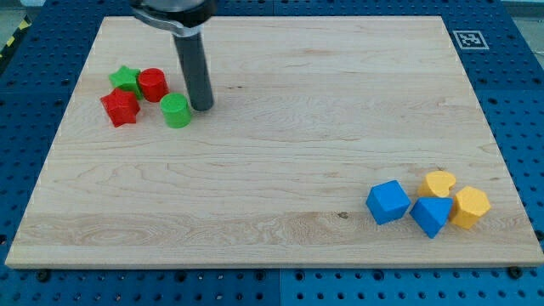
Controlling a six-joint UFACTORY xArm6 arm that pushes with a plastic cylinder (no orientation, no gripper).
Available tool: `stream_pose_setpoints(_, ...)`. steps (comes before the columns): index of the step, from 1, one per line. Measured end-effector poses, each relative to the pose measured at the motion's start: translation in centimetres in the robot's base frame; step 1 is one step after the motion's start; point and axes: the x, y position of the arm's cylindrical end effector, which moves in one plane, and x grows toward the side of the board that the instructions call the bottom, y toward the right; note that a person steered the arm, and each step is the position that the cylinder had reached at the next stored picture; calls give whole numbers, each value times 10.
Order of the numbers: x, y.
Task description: Move the green circle close to the red star
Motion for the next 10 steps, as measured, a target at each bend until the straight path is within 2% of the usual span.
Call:
stream_pose_setpoints(1,9,30)
stream_pose_setpoints(2,30,27)
stream_pose_setpoints(3,34,23)
stream_pose_setpoints(6,34,-47)
stream_pose_setpoints(10,41,-59)
